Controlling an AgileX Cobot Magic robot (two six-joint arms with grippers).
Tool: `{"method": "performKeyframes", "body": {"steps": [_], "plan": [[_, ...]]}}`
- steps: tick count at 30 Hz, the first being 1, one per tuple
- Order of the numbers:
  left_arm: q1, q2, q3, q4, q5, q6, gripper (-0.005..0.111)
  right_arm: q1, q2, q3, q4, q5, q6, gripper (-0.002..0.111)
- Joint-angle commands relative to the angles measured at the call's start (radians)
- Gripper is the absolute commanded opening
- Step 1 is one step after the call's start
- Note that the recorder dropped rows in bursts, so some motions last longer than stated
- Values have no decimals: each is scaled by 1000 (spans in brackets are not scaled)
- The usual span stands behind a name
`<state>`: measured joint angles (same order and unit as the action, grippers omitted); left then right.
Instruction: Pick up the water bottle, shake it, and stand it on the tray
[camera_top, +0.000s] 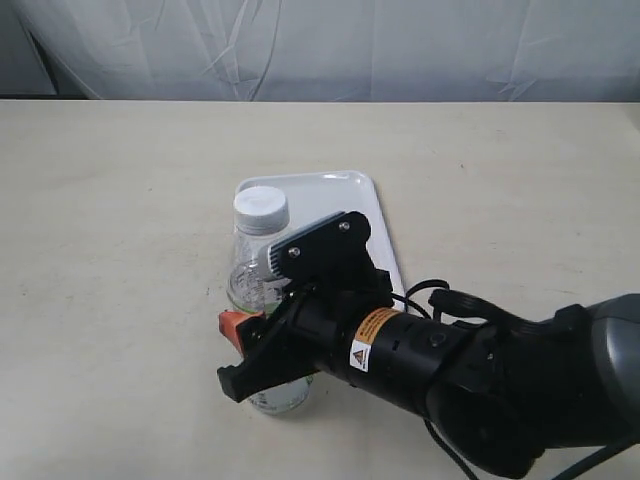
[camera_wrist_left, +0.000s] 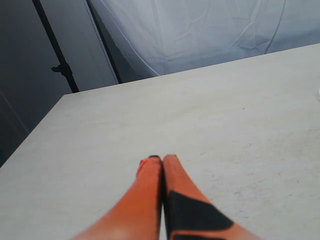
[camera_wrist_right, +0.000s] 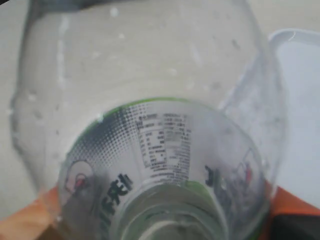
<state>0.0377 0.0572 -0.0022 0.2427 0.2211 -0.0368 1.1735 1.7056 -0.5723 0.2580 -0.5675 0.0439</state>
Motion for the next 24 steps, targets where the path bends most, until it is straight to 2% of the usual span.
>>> {"method": "performKeyframes", "body": {"steps": [1, 6, 10, 15, 16, 20, 22, 24], "plan": [[1, -4, 2, 5, -13, -8, 0, 3, 4, -4, 61, 2, 1, 0], [1, -4, 2, 5, -13, -8, 0, 7, -49, -4, 20, 31, 1, -1], [1, -4, 2, 5, -13, -8, 0, 65, -171, -4, -21, 55, -7, -1], [1, -4, 2, 5, -13, -8, 0, 140, -340, -4, 4, 98, -173, -1], [1, -4, 2, 5, -13, -8, 0, 136, -372, -4, 84, 118, -278, -1], [1, -4, 2, 5, -13, -8, 0, 60, -472, -4, 751, 48, -773, -1], [1, -4, 2, 5, -13, -8, 0, 51, -490, -6, 889, 52, -904, -1], [1, -4, 2, 5, -13, -8, 0, 66, -492, -11, 859, 210, -1041, -1]]}}
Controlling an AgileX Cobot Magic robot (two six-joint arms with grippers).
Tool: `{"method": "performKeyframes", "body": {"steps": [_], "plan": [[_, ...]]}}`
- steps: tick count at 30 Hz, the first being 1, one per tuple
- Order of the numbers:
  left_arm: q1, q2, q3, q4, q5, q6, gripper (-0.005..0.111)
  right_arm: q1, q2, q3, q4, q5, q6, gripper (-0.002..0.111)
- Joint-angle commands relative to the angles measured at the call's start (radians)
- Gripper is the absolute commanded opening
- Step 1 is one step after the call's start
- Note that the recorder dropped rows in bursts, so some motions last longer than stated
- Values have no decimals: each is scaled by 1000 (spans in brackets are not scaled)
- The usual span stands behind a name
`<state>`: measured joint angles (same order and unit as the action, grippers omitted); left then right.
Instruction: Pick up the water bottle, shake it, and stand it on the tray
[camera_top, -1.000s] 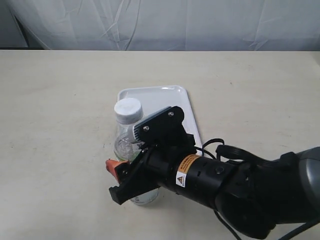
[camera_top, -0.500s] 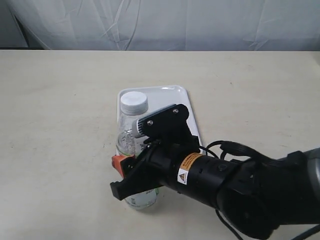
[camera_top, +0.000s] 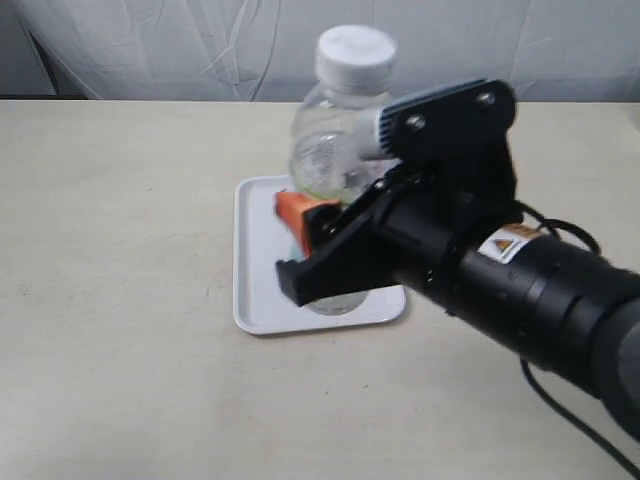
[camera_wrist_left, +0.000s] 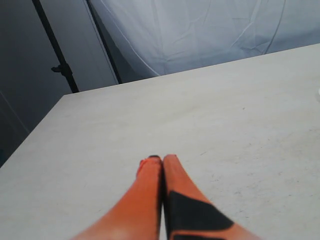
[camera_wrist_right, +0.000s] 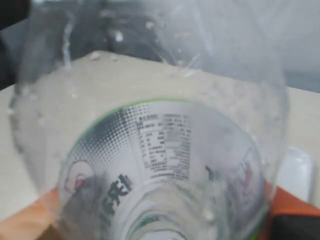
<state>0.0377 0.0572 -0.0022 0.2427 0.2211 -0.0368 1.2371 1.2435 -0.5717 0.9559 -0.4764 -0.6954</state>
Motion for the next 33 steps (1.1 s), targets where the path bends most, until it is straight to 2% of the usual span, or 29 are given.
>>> {"method": "performKeyframes", "body": {"steps": [1, 3, 6, 7, 8, 9, 10, 11, 12, 13, 14, 16, 17, 18, 20, 21, 22, 24, 29, 33], "plan": [[1, -4, 2, 5, -13, -8, 0, 11, -30, -13, 152, 190, -372, -1], [1, -4, 2, 5, -13, -8, 0, 13, -46, -5, 249, 139, -460, -1], [1, -4, 2, 5, -13, -8, 0, 9, -57, -2, 520, -251, -468, -1], [1, -4, 2, 5, -13, -8, 0, 9, -55, -7, 539, -265, -443, -1], [1, -4, 2, 5, -13, -8, 0, 9, -55, -13, 524, -183, -412, -1], [1, -4, 2, 5, -13, -8, 0, 9, -45, -42, 321, 111, -394, -1], [1, -4, 2, 5, -13, -8, 0, 9, -41, -58, 195, 254, -425, -1], [1, -4, 2, 5, -13, -8, 0, 9, -46, -59, 204, 231, -427, -1], [1, -4, 2, 5, -13, -8, 0, 8, -48, -49, 330, 70, -427, -1], [1, -4, 2, 5, -13, -8, 0, 8, -44, -51, 549, -182, -410, -1], [1, -4, 2, 5, -13, -8, 0, 8, -42, -61, 590, -201, -401, -1], [1, -4, 2, 5, -13, -8, 0, 10, -42, -82, 438, 156, -408, -1], [1, -4, 2, 5, -13, -8, 0, 10, -42, -111, 262, 373, -408, -1], [1, -4, 2, 5, -13, -8, 0, 8, -54, -109, 269, 287, -408, -1], [1, -4, 2, 5, -13, -8, 0, 8, -78, -131, 467, 4, -420, -1], [1, -4, 2, 5, -13, -8, 0, 8, -96, -148, 462, 41, -455, -1], [1, -4, 2, 5, -13, -8, 0, 10, -114, -176, 448, 157, -503, -1], [1, -4, 2, 5, -13, -8, 0, 10, -87, -163, 492, 284, -505, -1], [1, -4, 2, 5, -13, -8, 0, 10, 51, -68, 569, 266, -505, -1], [1, -4, 2, 5, -13, -8, 0, 43, -56, -142, 528, 264, -524, -1]]}}
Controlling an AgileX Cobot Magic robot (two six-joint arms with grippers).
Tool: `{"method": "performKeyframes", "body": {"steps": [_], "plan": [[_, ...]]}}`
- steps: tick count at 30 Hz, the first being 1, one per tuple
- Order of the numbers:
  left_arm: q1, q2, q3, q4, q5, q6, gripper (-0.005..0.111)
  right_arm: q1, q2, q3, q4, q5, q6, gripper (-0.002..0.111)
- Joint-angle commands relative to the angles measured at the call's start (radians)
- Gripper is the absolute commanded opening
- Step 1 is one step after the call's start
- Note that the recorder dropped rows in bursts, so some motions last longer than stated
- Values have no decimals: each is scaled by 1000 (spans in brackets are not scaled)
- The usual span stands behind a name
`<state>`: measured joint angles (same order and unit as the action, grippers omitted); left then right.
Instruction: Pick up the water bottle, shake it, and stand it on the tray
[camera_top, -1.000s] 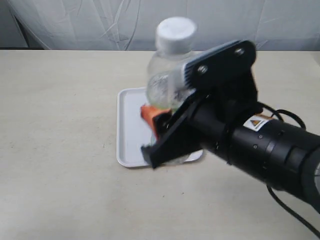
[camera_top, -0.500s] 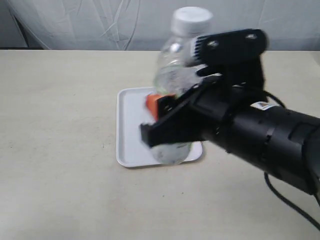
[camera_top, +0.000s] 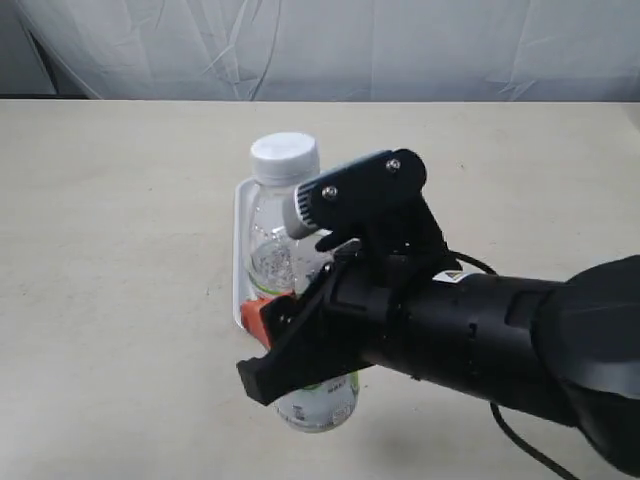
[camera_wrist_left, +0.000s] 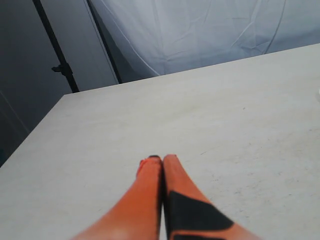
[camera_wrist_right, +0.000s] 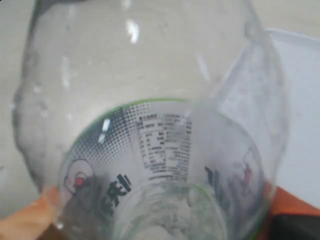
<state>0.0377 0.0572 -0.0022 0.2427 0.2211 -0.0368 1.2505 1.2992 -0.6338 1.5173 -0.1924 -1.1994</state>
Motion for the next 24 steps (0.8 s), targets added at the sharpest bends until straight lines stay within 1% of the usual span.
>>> {"method": "performKeyframes", "body": {"steps": [1, 3, 5, 9, 11, 13, 17, 18, 20, 22, 23, 24], "plan": [[1, -4, 2, 5, -13, -8, 0, 36, -145, -105, -34, -40, -24, -1], [1, -4, 2, 5, -13, -8, 0, 49, -213, -155, -34, -77, -65, -1], [1, -4, 2, 5, -13, -8, 0, 49, -235, -160, -14, -92, -85, -1], [1, -4, 2, 5, -13, -8, 0, 49, -167, -52, 74, -115, -88, -1], [1, -4, 2, 5, -13, -8, 0, 49, -119, 4, 102, -88, -88, -1], [1, -4, 2, 5, -13, -8, 0, 49, -114, 24, 107, -65, -88, -1], [1, -4, 2, 5, -13, -8, 0, 49, -240, -49, 96, -48, -97, -1], [1, -4, 2, 5, -13, -8, 0, 49, -272, -77, 75, -48, -124, -1], [1, -4, 2, 5, -13, -8, 0, 49, -304, -95, 69, -111, -175, -1], [1, -4, 2, 5, -13, -8, 0, 49, -299, -80, 143, -237, -214, -1], [1, -4, 2, 5, -13, -8, 0, 49, -286, -58, 210, -272, -233, -1], [1, -4, 2, 5, -13, -8, 0, 49, -267, -26, 227, -280, -273, -1]]}}
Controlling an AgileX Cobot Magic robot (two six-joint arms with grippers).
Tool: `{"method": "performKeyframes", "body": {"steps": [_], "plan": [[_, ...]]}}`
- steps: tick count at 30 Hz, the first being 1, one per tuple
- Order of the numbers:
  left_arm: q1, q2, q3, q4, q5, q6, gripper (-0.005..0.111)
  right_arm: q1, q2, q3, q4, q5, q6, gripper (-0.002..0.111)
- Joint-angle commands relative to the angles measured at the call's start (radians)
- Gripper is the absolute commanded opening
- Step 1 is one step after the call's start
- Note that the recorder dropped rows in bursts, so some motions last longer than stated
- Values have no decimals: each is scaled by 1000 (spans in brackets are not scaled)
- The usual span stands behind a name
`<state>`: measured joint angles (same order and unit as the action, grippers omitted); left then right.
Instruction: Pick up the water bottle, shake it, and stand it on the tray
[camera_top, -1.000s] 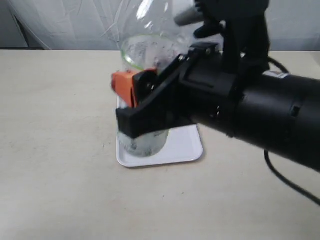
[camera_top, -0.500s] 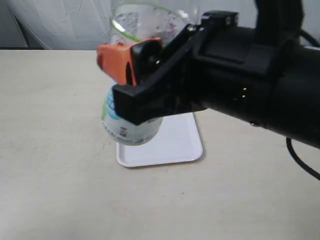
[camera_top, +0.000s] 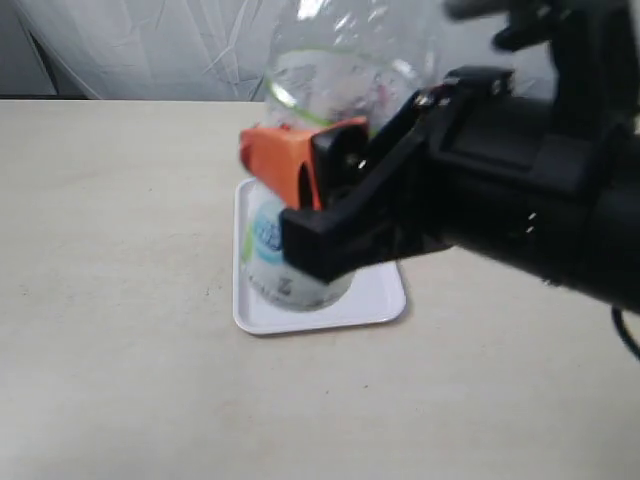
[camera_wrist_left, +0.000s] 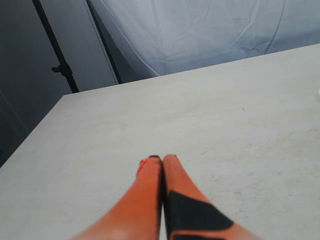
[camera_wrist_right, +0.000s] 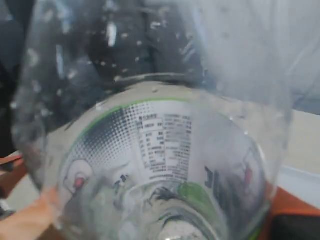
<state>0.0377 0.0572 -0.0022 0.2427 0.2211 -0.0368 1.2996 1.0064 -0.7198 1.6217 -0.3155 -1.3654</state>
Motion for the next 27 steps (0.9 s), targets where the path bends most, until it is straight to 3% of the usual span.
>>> {"method": "performKeyframes", "body": {"steps": [1, 6, 8, 10, 12, 13, 15, 16, 17, 18, 19, 20, 22, 23, 27], "plan": [[1, -4, 2, 5, -13, -8, 0, 3, 48, 106, 123, -120, -115, -1], [1, -4, 2, 5, -13, -8, 0, 34, 85, 165, 123, 94, -97, -1], [1, -4, 2, 5, -13, -8, 0, 50, 68, 140, 103, 89, -162, -1], [1, -4, 2, 5, -13, -8, 0, 52, 53, 119, 88, -98, -229, -1], [1, -4, 2, 5, -13, -8, 0, 31, 51, 73, 123, -533, -174, -1], [1, -4, 2, 5, -13, -8, 0, 28, 51, 60, 123, -547, -149, -1], [1, -4, 2, 5, -13, -8, 0, 40, 41, 57, 123, -154, -191, -1], [1, -4, 2, 5, -13, -8, 0, 40, 41, 57, 95, 91, -388, -1], [1, -4, 2, 5, -13, -8, 0, 40, 41, 52, 104, 44, -417, -1], [1, -4, 2, 5, -13, -8, 0, 27, 50, 30, 123, -305, -268, -1], [1, -4, 2, 5, -13, -8, 0, 15, 56, 25, 123, -531, -40, -1], [1, -4, 2, 5, -13, -8, 0, 17, 50, 25, 123, -470, -46, -1], [1, -4, 2, 5, -13, -8, 0, 17, -7, 5, 123, -101, -306, -1], [1, -4, 2, 5, -13, -8, 0, 17, -35, -27, 123, -32, -269, -1], [1, -4, 2, 5, -13, -8, 0, 17, 2, 71, 123, -81, -145, -1]]}}
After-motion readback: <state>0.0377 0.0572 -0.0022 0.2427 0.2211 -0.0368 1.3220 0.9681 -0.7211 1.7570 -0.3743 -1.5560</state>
